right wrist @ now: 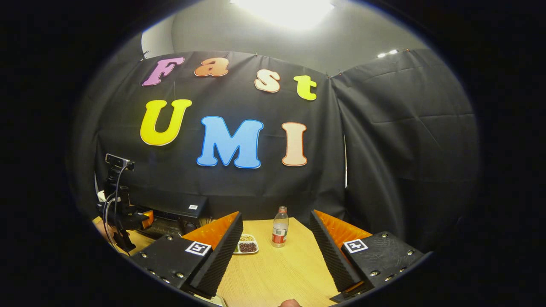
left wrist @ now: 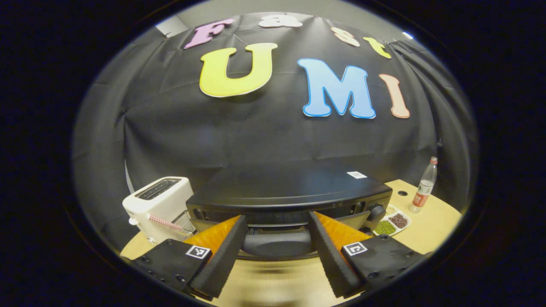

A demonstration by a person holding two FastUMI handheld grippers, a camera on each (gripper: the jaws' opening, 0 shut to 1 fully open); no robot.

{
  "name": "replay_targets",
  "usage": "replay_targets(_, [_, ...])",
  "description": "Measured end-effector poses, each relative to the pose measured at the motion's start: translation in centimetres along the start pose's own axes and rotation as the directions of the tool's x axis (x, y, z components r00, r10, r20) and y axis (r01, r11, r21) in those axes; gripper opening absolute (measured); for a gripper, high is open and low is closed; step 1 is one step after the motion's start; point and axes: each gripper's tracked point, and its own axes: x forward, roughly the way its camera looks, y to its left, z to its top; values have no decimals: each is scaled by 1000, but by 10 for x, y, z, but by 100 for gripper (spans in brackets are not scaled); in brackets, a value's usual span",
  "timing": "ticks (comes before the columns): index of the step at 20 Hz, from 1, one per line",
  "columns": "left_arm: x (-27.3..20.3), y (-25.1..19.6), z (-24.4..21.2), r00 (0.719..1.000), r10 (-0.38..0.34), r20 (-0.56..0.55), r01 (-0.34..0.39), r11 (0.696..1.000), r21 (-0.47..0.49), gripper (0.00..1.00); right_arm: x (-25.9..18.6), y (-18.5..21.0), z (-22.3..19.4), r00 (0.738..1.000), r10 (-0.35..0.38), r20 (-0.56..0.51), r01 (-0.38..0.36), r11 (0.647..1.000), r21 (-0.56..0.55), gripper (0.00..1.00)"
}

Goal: Open the electric oven with the left hand, put the food in, and close the electric oven.

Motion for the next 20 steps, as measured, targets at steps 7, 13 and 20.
replay_targets(7, [-30,-2,-25,999,9,-35,-9,1000,-22,100,-3,-2,1,999,42,1,-42,999,6,97])
replay_targets(13, [-54,-6,-52,997,12,-82,-12,1000,-7,100,-7,-7,-1,998,68,-3,-68,998,5,97])
replay_targets(20, [-70,-12,-92,987,16,-161,-17,1000,-1,94,-14,-15,-2,996,84,-11,-84,996,-3,97])
